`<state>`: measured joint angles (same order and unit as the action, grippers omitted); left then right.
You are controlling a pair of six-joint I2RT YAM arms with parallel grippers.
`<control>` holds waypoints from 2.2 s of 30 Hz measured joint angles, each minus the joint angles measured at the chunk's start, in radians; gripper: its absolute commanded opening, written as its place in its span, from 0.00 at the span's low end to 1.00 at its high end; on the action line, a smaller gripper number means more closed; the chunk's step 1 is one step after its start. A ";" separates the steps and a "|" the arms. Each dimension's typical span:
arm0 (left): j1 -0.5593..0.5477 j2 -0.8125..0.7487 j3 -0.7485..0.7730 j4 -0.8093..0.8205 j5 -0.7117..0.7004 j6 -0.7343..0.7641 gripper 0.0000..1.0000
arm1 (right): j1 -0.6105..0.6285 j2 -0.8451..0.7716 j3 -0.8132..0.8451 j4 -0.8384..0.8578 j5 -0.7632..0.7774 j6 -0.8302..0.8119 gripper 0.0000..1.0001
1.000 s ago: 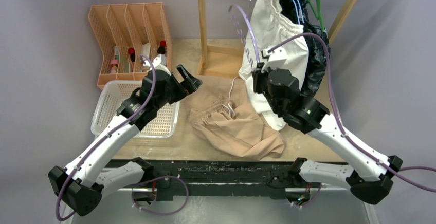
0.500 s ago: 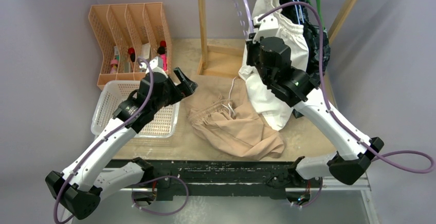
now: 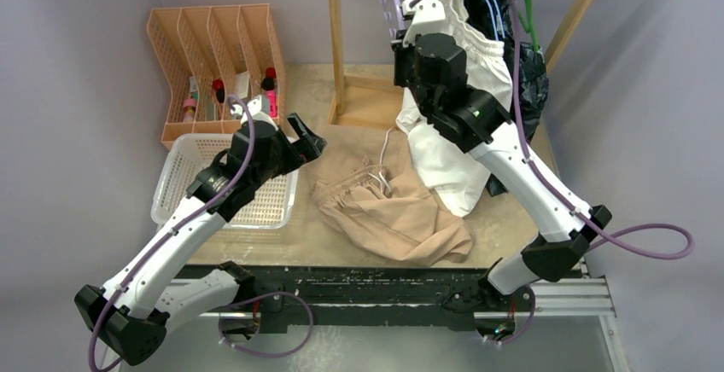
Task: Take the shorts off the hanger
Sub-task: Place the hanger on the clothes rod, then pick up the shorts at the center of the board.
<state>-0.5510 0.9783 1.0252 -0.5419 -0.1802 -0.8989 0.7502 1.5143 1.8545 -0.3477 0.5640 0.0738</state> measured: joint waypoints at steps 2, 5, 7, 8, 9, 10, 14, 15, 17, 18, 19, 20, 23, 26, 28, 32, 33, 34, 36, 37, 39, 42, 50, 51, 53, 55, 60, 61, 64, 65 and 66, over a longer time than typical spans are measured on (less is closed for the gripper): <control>0.000 0.000 0.000 -0.001 0.000 0.002 0.98 | -0.002 0.020 0.018 -0.015 -0.003 0.005 0.00; 0.000 0.000 0.000 -0.002 -0.003 0.002 0.98 | -0.010 0.055 0.058 -0.053 -0.014 0.016 0.00; 0.000 -0.001 0.000 -0.002 -0.003 0.002 0.98 | -0.016 0.088 0.104 -0.082 -0.025 0.023 0.00; 0.000 -0.001 0.000 -0.003 -0.003 0.002 0.98 | -0.019 0.103 0.127 -0.092 -0.033 0.026 0.00; 0.000 -0.001 0.000 -0.003 -0.004 0.002 0.98 | -0.020 0.116 0.146 -0.103 -0.039 0.030 0.00; 0.000 -0.001 0.000 -0.004 -0.004 0.002 0.98 | -0.022 0.124 0.158 -0.112 -0.044 0.031 0.00; 0.000 -0.001 0.000 -0.007 -0.004 0.002 0.98 | -0.026 0.152 0.201 -0.142 -0.062 0.039 0.00; 0.000 -0.001 0.000 -0.006 -0.004 0.002 0.98 | -0.027 0.161 0.214 -0.151 -0.062 0.040 0.00; 0.000 -0.001 0.000 -0.007 -0.004 0.003 0.98 | -0.030 0.175 0.235 -0.166 -0.064 0.043 0.00; 0.000 -0.001 0.000 -0.007 -0.004 0.003 0.98 | -0.031 0.180 0.239 -0.171 -0.065 0.046 0.00; 0.000 -0.001 0.000 -0.008 -0.004 0.003 0.98 | -0.032 0.182 0.239 -0.174 -0.067 0.049 0.00; 0.000 -0.001 0.000 -0.008 -0.004 0.003 0.98 | -0.032 0.183 0.238 -0.177 -0.067 0.052 0.02; 0.000 -0.001 0.000 -0.011 -0.004 0.003 0.98 | -0.033 0.178 0.212 -0.172 -0.068 0.066 0.05; 0.000 -0.001 0.000 -0.018 -0.004 0.003 0.98 | -0.037 0.171 0.183 -0.155 -0.075 0.076 0.27; 0.000 -0.001 0.000 -0.020 -0.003 0.003 0.98 | -0.040 0.160 0.166 -0.142 -0.090 0.082 0.37; 0.000 0.000 0.000 -0.021 -0.003 0.003 0.98 | -0.041 0.104 0.094 -0.125 -0.156 0.091 0.54; 0.000 0.001 0.000 -0.021 -0.002 0.003 0.98 | -0.041 0.088 0.075 -0.119 -0.169 0.090 0.55; 0.000 0.003 0.000 -0.021 -0.002 0.003 0.98 | -0.041 0.064 0.045 -0.110 -0.191 0.090 0.57; 0.000 0.006 0.000 -0.021 0.002 0.003 0.98 | -0.040 0.019 -0.007 -0.097 -0.223 0.091 0.61; 0.000 0.008 0.000 -0.022 0.002 0.003 0.98 | -0.040 -0.009 -0.043 -0.082 -0.241 0.094 0.63; 0.000 0.011 0.000 -0.022 0.004 0.004 0.98 | -0.040 -0.082 -0.145 -0.043 -0.269 0.104 0.67; 0.000 0.022 0.000 -0.023 0.011 0.014 0.98 | -0.039 -0.218 -0.348 0.024 -0.296 0.139 0.72; -0.008 0.144 0.000 -0.023 0.048 0.082 0.99 | -0.039 -0.530 -0.873 0.098 -0.325 0.360 0.74; -0.021 0.170 0.000 -0.023 0.045 0.091 0.99 | -0.039 -0.548 -0.916 0.099 -0.328 0.389 0.74; -0.069 0.226 0.011 -0.030 0.033 0.114 1.00 | -0.039 -0.576 -1.001 0.089 -0.327 0.467 0.74; -0.156 0.316 0.064 -0.052 0.012 0.151 1.00 | -0.039 -0.592 -1.060 0.081 -0.324 0.532 0.74; -0.323 0.519 0.194 -0.060 -0.058 0.242 1.00 | -0.039 -0.694 -1.188 0.072 -0.321 0.668 0.74; -0.334 0.542 0.198 -0.059 -0.072 0.257 1.00 | -0.039 -0.724 -1.202 0.071 -0.318 0.685 0.74; -0.340 0.620 0.220 -0.069 -0.108 0.284 1.00 | -0.039 -0.815 -1.228 0.066 -0.301 0.722 0.74; -0.343 0.655 0.235 -0.075 -0.124 0.293 1.00 | -0.039 -0.848 -1.233 0.066 -0.294 0.733 0.74; -0.344 0.689 0.251 -0.078 -0.143 0.300 1.00 | -0.039 -0.878 -1.238 0.065 -0.292 0.741 0.74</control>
<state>-0.8955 1.6676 1.2762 -0.6201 -0.3229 -0.5987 0.7113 0.6361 0.6167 -0.2825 0.2722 0.8146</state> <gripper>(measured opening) 0.998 0.737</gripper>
